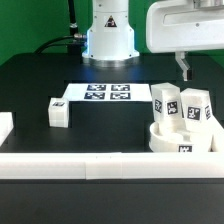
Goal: Assemble stool
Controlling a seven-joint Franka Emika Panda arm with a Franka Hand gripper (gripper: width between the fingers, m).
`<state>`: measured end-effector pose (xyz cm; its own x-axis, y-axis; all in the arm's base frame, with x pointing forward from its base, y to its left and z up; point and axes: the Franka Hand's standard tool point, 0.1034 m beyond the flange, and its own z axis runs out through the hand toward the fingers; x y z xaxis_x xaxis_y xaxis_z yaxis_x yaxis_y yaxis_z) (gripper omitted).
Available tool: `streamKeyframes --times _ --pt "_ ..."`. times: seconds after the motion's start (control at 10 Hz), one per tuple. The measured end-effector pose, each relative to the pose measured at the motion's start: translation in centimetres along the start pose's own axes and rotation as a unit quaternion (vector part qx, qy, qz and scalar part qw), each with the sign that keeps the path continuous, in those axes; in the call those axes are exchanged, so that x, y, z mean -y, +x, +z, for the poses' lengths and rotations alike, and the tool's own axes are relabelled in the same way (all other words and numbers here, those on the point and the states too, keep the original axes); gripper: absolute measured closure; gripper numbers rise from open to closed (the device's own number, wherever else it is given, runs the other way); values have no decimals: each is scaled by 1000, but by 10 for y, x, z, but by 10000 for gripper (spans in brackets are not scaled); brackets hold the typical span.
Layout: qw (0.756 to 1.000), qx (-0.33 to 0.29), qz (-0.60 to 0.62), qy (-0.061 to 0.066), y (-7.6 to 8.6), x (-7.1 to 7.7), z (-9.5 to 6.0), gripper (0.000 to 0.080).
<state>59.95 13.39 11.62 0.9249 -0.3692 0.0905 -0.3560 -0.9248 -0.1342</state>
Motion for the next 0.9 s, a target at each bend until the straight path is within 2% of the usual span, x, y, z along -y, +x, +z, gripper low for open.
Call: streamKeyframes --times 0.1,0.2,0.3,0.4,0.5,0.6,0.7,0.9 --pt "999 -5 -49 0 2 -2 0 150" --pt "997 -13 -77 5 7 -11 0 150" --pt "992 -14 -123 -2 7 -12 0 150" --pt "989 -14 -145 -3 7 -11 1 150" --pt "979 -16 -203 -7 7 -12 1 150" --pt "959 -23 -283 -17 7 -9 4 150" --pt "951 -19 -307 -18 3 -7 7 150" --pt "911 -8 -411 -24 2 -9 9 150"
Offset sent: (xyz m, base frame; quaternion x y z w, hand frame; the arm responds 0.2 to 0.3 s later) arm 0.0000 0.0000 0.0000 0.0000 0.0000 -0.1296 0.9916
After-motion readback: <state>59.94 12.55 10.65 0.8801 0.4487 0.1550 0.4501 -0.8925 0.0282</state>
